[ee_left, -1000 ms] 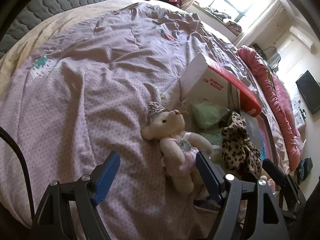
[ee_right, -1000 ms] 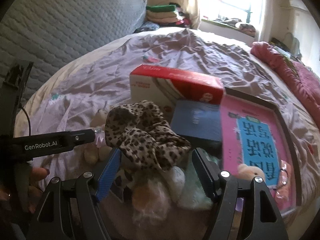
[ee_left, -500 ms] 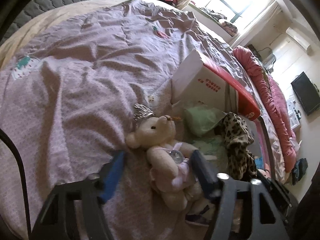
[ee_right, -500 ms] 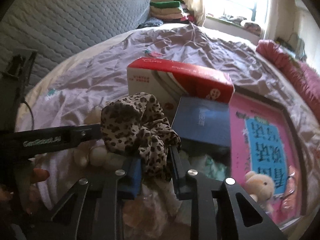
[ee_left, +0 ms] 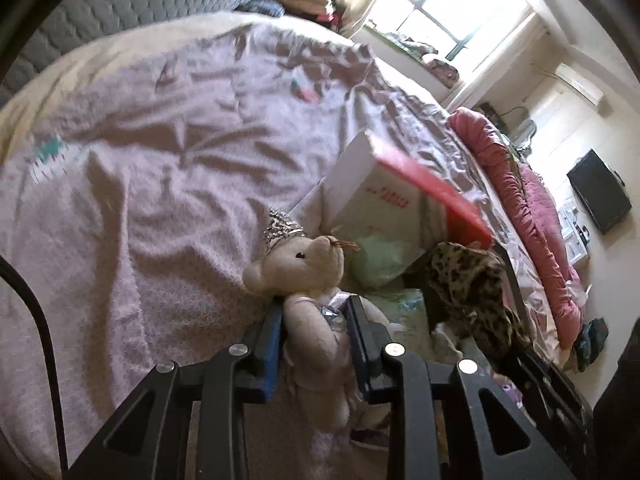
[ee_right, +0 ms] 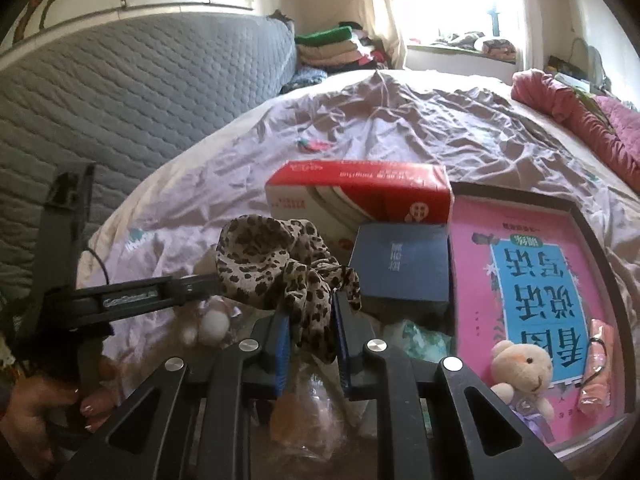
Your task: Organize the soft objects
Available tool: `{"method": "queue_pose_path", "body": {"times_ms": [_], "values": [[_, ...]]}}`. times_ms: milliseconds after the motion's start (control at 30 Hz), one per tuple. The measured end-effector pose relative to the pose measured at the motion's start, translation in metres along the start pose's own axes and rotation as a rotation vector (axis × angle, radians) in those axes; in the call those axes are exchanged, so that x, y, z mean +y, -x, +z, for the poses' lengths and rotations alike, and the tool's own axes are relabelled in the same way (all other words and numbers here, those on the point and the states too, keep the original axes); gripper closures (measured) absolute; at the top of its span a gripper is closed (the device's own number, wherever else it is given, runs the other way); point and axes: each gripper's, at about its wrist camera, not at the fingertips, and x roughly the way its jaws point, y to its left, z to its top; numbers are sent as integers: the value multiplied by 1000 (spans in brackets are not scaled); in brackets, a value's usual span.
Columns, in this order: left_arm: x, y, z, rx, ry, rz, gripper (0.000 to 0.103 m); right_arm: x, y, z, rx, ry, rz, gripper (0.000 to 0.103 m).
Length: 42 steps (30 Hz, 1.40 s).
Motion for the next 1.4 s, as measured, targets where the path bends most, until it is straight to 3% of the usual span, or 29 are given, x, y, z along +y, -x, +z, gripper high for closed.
{"method": "queue_pose_path", "body": {"times_ms": [167,400,967,1400], "values": [[-19,29,-2,-76,-79,39,73,2,17,5,-47,8,0,84],[-47,62,-3,-139,-148,20,73,1,44,11,-98,6,-5,84],[-167,84,-34,-138,-384,-48,73,-65,128,3,-233,-138,-70,84],[-237,76,-58,-90,-504,-70,73,-125,178,-11,-273,-242,-104,84]]}}
